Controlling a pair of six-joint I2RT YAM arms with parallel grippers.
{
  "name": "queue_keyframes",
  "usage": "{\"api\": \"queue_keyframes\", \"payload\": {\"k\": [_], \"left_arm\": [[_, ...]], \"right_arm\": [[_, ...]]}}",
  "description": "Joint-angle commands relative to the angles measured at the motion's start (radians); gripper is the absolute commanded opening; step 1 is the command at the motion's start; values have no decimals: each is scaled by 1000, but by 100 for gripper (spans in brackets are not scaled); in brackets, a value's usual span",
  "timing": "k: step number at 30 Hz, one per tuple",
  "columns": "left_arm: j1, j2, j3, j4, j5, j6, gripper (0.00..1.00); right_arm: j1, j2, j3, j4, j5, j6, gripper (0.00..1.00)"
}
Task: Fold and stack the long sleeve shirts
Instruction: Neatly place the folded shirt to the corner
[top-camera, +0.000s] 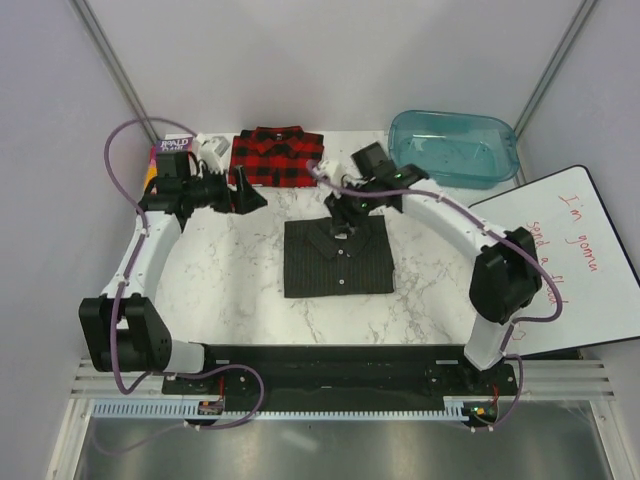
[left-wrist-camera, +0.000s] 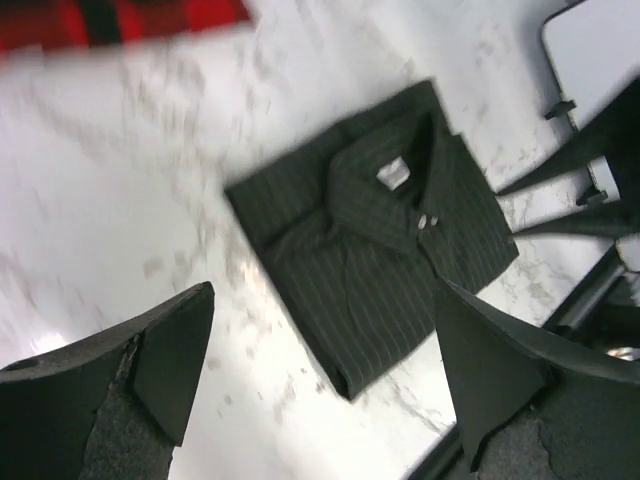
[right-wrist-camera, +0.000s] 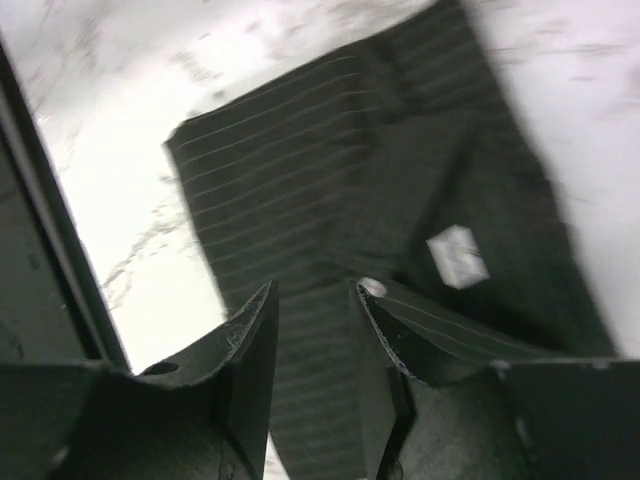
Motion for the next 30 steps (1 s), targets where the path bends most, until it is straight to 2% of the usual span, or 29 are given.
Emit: {"api": "queue_keyframes", "payload": {"k": [1,4,8,10,13,15,17,21,23,26,29,30], "left_arm": [[44,-56,-169,10,5,-267,96],[50,-66,-269,13,-29,-310,95],[52,-31,-334,12,16,-218,89],[53,-15,-321,-2,78,-110,87],[50,34,-292,-7,84,-25,81],[52,65,-255,-13,86,-10,79],[50,107,-220,-20,107,0,78],[48,160,-174,-47,110,42,78],[49,169,-160,-48,96,69,78],[50,175,-151,-51,109,76,78],[52,169,-157,-51,113,76,77],[50,166,-159,-53,110,75,77]], "right_arm": [[162,50,-91,108,-3,15,41],[224,119,-70,122,16,35,40],[204,174,-10,125,63,61,42],[145,203,53,110,73,72,44],[53,264,140,96,99,121,45],[17,311,196,88,112,150,47],[-12,384,274,74,123,143,54],[-51,495,370,39,85,72,65],[-64,513,384,22,57,31,67],[-63,539,394,7,19,-35,65],[-63,570,386,-4,-33,-64,56],[-64,584,385,-7,-45,-65,50]]}}
